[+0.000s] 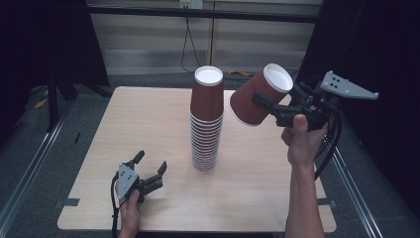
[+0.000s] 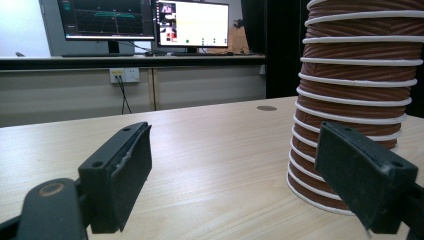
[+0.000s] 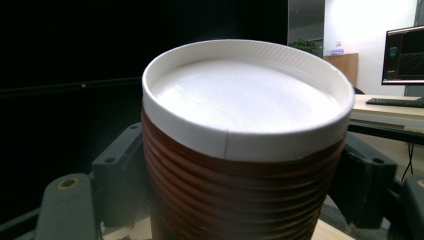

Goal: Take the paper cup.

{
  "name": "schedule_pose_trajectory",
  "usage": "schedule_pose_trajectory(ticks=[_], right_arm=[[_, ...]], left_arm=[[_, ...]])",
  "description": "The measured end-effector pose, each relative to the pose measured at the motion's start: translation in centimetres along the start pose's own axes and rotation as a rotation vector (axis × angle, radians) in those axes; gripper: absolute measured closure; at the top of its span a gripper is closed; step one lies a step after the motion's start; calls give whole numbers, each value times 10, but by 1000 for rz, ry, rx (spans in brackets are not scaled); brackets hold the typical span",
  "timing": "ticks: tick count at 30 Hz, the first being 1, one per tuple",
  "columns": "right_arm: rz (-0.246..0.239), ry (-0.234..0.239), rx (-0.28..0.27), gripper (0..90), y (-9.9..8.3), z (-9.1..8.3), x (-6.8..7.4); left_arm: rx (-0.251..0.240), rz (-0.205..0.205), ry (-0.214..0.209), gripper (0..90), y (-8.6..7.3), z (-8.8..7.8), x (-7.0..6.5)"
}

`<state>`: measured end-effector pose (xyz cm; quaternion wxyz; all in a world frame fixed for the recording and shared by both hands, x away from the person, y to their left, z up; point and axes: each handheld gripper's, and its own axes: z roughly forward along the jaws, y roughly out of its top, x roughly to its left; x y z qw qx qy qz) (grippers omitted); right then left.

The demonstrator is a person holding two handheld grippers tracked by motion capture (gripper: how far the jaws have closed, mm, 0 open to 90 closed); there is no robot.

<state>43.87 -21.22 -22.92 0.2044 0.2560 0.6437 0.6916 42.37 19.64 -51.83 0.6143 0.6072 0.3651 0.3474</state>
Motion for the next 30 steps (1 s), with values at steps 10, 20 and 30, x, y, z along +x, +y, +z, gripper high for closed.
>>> schedule_pose_trajectory(ticks=[10, 20, 30], right_arm=[[13, 10, 25, 208, -19, 0, 2], [35, 28, 28, 209, -39, -5, 2], [55, 59, 36, 209, -59, -4, 9]], left_arm=[[0, 0, 1, 152, 0, 0, 0], [-1, -2, 5, 152, 0, 0, 0], [0, -3, 4, 152, 0, 0, 0]])
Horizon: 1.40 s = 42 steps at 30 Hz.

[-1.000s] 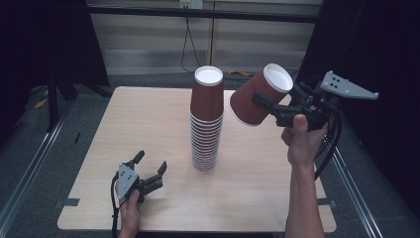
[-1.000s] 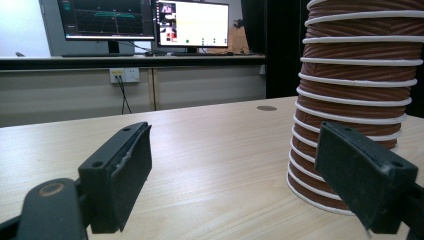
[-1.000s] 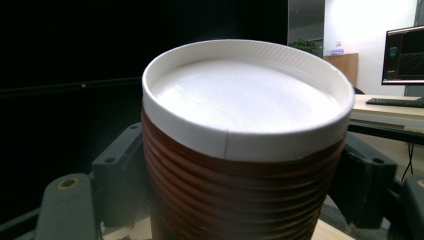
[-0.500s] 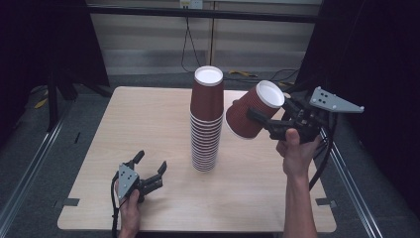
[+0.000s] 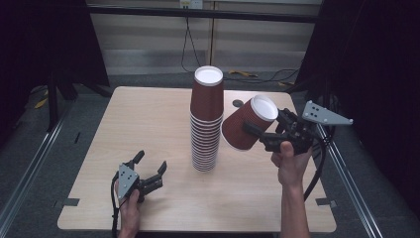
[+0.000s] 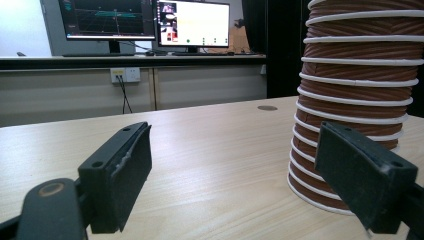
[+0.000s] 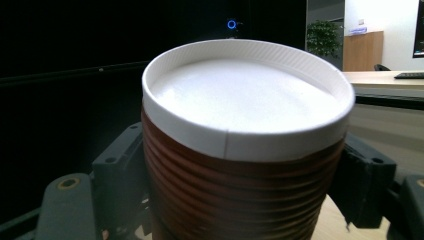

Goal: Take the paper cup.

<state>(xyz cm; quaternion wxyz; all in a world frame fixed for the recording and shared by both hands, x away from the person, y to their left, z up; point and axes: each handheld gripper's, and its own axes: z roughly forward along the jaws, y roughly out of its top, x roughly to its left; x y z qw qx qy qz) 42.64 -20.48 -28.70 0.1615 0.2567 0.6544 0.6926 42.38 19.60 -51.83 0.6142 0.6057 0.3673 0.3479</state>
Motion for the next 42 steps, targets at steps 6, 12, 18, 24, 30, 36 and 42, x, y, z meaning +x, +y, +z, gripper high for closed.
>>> schedule_pose_trajectory(ticks=[6, 12, 18, 24, 30, 36, 42], right_arm=[[14, 8, 11, 209, -12, -2, 1], [28, 20, 26, 208, -25, -1, 3], [34, 23, 41, 209, -35, -1, 4], [51, 32, 54, 209, -45, 1, 4], [55, 36, 51, 209, -53, 2, 4], [69, 44, 56, 209, -63, 3, 5], [82, 50, 72, 209, -72, 7, 6]], left_arm=[[-2, -7, 1, 152, 0, 1, 0], [19, -5, -9, 150, 1, 2, 1], [31, -40, -11, 152, 2, 3, 2], [65, -16, -16, 153, 3, 5, -5], [90, -13, -14, 153, 3, 5, -6], [156, -4, 4, 155, 6, 5, -4], [167, 33, -46, 153, 12, 3, -6]])
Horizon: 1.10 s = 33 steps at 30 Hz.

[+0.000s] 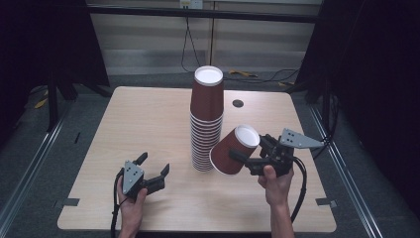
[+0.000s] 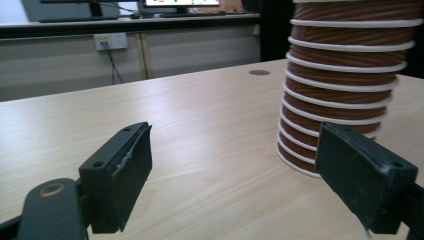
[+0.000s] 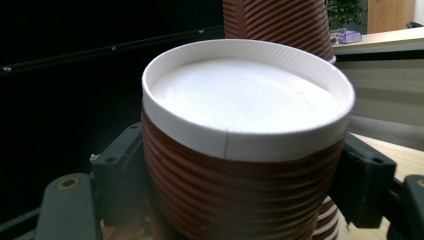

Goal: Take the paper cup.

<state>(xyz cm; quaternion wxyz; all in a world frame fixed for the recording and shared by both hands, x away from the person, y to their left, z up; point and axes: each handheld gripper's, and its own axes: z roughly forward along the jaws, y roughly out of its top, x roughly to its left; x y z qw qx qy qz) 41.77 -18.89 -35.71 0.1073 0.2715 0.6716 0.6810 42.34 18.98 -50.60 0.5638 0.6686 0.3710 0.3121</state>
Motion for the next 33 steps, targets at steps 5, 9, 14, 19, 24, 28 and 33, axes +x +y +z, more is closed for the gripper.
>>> schedule_pose_trajectory(ticks=[5, 9, 14, 19, 24, 28, 33], right_arm=[[8, 5, 15, 209, -9, 4, 1], [14, 9, 25, 209, -14, 6, 0], [27, 17, 34, 209, -22, 9, -1], [38, 32, 39, 209, -30, 13, 0], [39, 33, 44, 210, -34, 15, 1], [40, 39, 48, 210, -39, 16, 1], [43, 34, 36, 210, -46, 16, 2]], left_arm=[[22, 13, -100, 154, 5, -3, 3], [33, 33, -108, 157, 8, -4, 1], [87, 43, -112, 161, 14, -6, 2], [96, 22, -161, 166, 21, -9, -1], [116, 33, -216, 169, 25, -8, -3], [131, 78, -246, 197, 28, -9, -9], [146, 77, -292, 204, 30, -9, -12]])
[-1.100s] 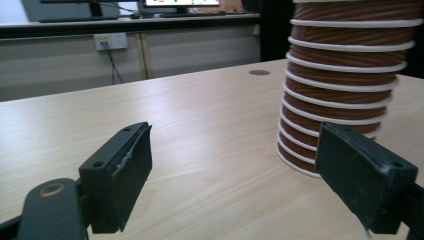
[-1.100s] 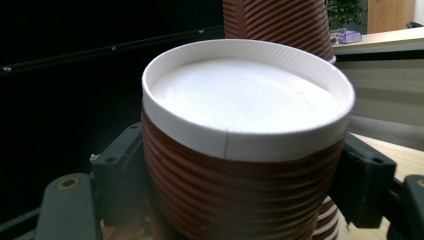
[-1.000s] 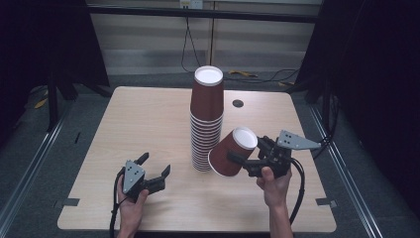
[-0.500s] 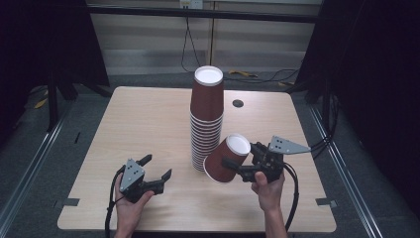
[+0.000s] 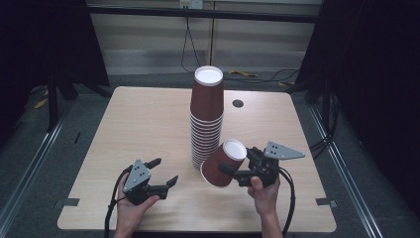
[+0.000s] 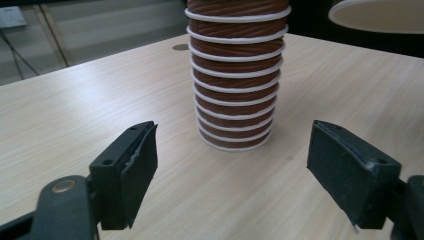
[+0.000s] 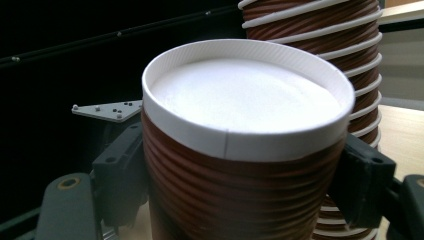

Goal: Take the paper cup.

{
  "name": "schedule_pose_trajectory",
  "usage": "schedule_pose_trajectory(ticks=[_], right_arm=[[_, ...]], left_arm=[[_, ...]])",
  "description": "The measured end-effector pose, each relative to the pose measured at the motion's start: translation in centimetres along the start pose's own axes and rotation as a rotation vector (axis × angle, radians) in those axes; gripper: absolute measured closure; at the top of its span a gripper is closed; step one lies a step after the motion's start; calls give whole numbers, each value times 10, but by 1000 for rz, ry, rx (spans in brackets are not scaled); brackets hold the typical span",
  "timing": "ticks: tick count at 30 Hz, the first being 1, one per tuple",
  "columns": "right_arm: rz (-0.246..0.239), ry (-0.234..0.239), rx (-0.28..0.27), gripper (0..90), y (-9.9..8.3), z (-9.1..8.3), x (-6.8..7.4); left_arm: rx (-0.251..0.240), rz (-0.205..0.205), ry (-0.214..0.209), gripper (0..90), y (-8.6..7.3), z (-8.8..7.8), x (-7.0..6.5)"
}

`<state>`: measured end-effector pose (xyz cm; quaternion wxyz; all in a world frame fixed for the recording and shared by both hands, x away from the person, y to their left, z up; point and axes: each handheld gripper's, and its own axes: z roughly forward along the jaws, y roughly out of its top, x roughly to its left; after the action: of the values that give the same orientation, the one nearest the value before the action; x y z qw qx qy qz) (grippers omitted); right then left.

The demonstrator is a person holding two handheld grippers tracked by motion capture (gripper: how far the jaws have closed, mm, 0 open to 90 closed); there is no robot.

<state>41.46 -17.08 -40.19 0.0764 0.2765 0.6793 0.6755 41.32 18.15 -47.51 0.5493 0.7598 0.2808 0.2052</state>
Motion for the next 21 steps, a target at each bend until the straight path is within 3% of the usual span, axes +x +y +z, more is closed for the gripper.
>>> schedule_pose_trajectory(ticks=[3, 4, 13, 21], right_arm=[[0, -1, 4, 211, -5, 2, 1], [1, 6, 3, 211, -6, 2, 1], [12, 4, 25, 211, -16, 7, 0], [11, 17, 29, 211, -23, 7, -1]], left_arm=[[9, 2, -8, 207, 1, -1, -1], [-4, -4, -33, 207, 1, 0, -2], [42, 50, -70, 236, 6, -2, -12], [43, 60, -143, 231, 16, -3, -22]])
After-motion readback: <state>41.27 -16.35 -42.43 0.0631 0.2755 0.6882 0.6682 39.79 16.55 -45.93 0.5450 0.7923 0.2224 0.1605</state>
